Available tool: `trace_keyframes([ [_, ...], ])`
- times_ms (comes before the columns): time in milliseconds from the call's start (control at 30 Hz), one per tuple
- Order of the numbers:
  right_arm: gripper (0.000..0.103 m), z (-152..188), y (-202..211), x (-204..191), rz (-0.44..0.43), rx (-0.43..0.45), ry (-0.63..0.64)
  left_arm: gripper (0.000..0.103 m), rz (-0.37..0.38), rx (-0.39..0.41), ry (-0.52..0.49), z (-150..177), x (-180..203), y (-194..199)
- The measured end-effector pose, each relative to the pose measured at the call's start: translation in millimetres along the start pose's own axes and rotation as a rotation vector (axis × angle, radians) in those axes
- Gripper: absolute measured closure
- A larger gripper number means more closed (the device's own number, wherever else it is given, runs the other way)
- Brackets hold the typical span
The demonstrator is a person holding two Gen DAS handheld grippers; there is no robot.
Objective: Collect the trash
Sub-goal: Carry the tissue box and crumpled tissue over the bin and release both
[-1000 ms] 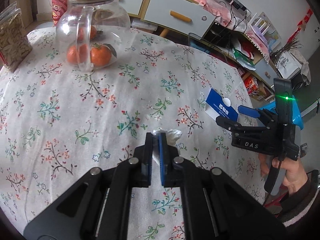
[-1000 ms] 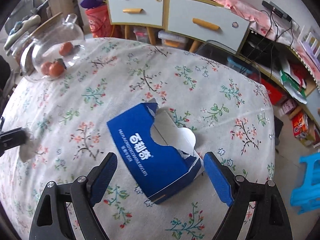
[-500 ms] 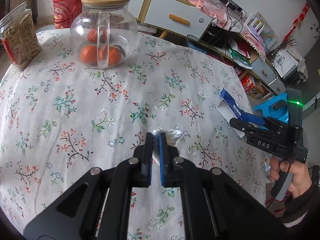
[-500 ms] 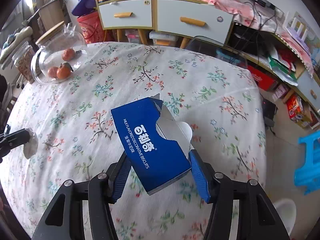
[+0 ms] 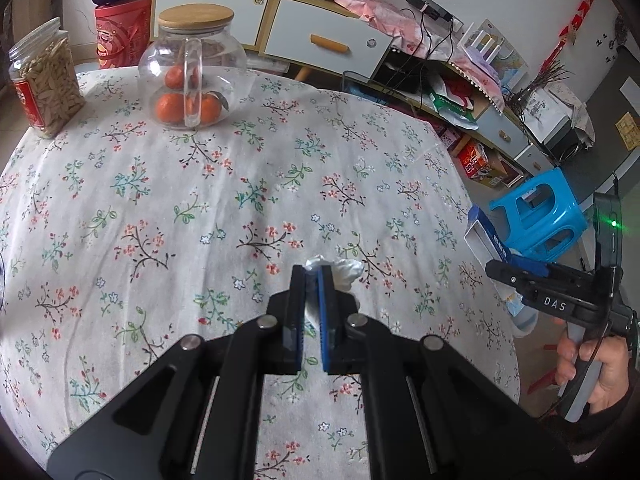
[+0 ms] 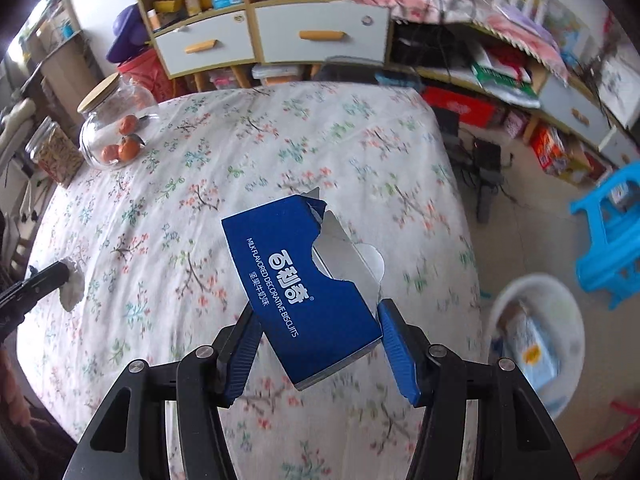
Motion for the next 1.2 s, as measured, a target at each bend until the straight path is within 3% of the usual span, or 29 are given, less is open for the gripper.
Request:
trace_keyframes([
  [267, 0.044, 51, 16, 83, -0.175, 0.037, -0.226, 0.096, 0.038, -0.004, -0.049, 9, 38, -7],
  [433, 0.043, 72, 27, 146, -0.121, 0.064, -0.347, 0.096, 0.048, -0.010, -0.099, 14, 68, -16],
  [667, 0.043, 101, 19, 225, -0.179, 0.037, -0.515, 0.096, 0.050, -0.050, -0.184, 19, 115, -44],
  [867, 0.042, 101, 12, 258, -0.190, 0.037, -0.560, 0.096, 0.060, -0.070, -0.222, 21, 149, -61],
  [967, 0.036, 96, 8, 267, -0.240, 0.062, -0.564, 0.096, 0.062, -0.068, -0.239, 18, 170, -68],
  [1033, 0.024, 95, 6, 271, -0.259, 0.060, -0.563, 0.096, 0.062, -0.049, -0.271, 15, 190, -70],
  [1200, 0.024, 106, 12, 285, -0.239, 0.070, -0.582, 0.096, 0.095, -0.061, -0.326, 15, 231, -84],
])
Point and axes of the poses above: each gripper's, at about its wrist camera, not at the fingertips, and y roughly against the way its jaws point, x to its right, z to its underside, the point moved 2 cm from there along -y, roughly the way its jaws point, and after that the axes turned 14 degrees about -x, right-handed, at the moved point
